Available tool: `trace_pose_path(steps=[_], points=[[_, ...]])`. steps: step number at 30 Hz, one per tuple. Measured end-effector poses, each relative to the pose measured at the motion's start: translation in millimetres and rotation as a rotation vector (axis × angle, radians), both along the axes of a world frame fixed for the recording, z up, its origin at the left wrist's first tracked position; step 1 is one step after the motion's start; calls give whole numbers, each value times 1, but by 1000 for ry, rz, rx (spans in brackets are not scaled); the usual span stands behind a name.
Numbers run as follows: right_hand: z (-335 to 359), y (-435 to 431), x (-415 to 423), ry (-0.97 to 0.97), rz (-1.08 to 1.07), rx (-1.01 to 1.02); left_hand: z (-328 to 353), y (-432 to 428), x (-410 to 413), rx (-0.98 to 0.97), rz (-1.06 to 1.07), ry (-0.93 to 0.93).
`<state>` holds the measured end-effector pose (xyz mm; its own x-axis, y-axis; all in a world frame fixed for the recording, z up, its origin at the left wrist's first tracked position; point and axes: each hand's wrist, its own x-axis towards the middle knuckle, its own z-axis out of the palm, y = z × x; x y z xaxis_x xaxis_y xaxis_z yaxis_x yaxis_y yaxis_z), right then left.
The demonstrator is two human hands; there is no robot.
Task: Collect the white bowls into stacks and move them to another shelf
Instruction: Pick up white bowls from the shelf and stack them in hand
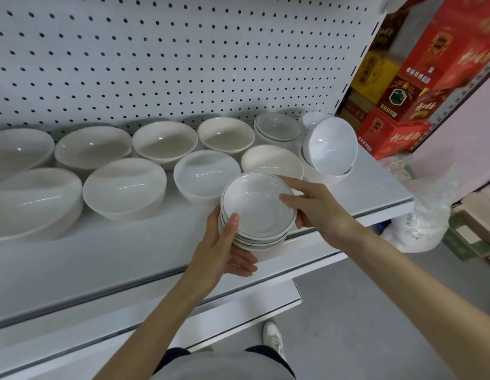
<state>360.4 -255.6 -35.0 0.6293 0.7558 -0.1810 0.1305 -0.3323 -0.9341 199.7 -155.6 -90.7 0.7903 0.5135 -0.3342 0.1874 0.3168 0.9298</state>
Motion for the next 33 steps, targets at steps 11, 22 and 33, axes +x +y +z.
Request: trace_pose_path(steps=[11, 22, 33], points=[[-2, 0, 3, -13, 19, -51, 1, 0, -2, 26, 1, 5], [-2, -3, 26, -318, 145, -165, 17, 14, -1, 174, -38, 151], [63, 53, 108, -840, 376, -228, 32, 22, 13, 51, -149, 367]])
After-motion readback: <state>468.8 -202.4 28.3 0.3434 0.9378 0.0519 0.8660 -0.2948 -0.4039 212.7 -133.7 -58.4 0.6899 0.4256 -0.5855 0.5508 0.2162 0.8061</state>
